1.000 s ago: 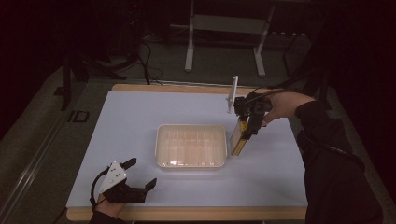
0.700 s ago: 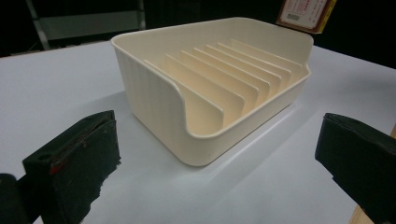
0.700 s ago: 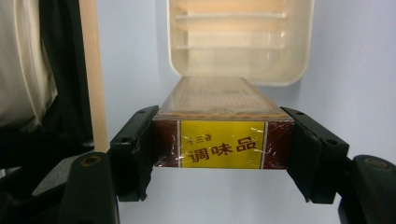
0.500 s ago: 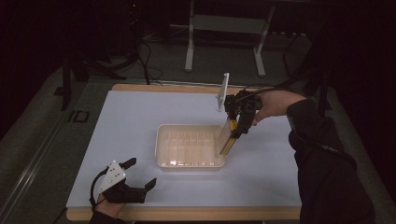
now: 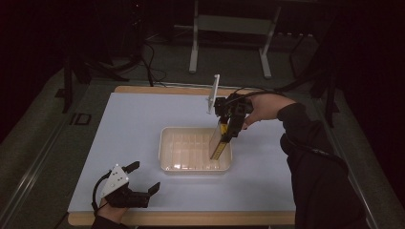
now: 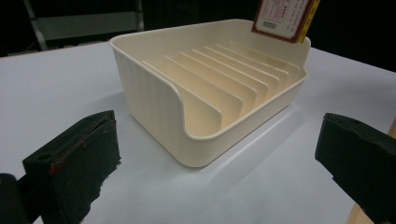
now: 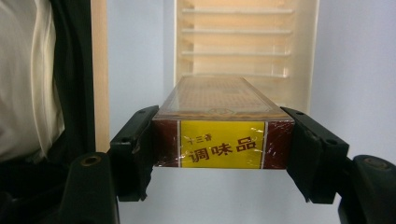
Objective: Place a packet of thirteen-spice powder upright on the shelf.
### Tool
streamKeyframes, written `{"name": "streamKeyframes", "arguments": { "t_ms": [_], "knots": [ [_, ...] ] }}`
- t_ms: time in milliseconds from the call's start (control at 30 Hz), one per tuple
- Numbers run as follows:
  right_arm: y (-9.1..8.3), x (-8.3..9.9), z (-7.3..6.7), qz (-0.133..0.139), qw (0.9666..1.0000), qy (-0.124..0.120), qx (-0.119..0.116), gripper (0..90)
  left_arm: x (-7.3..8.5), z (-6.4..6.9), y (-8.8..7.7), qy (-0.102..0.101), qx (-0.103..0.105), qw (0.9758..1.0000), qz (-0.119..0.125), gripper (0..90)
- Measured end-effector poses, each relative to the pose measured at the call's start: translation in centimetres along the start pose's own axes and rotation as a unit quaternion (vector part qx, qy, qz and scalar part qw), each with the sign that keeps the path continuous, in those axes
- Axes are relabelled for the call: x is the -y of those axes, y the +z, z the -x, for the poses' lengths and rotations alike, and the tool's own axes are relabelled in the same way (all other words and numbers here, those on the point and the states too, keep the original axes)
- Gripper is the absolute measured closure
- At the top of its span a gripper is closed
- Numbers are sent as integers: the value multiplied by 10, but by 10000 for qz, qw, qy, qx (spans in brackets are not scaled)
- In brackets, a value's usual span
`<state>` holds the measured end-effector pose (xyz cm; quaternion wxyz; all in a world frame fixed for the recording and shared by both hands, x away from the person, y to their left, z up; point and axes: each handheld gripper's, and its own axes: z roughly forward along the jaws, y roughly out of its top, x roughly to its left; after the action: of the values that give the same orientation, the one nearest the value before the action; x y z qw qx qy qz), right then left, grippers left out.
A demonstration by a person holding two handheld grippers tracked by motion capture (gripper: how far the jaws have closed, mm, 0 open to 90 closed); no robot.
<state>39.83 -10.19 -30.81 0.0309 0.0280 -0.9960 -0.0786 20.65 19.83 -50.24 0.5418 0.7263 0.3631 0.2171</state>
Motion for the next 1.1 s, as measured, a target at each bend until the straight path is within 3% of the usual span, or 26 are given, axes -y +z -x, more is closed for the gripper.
{"name": "streamKeyframes", "arguments": {
  "t_ms": [400, 967, 1100],
  "knots": [
    [11, -22, 4, 146, 9997, -168, -40, 321, 0, 0, 0, 0, 6, 10000, 4, 0],
    [21, -55, 11, 401, 9992, -65, -48, 321, 0, 0, -1, -16, 53, 10000, 5, 0],
    [24, -62, 14, 473, 9988, -153, 1, 321, 0, 0, -2, -18, 67, 10000, 22, 0]
  ]
}}
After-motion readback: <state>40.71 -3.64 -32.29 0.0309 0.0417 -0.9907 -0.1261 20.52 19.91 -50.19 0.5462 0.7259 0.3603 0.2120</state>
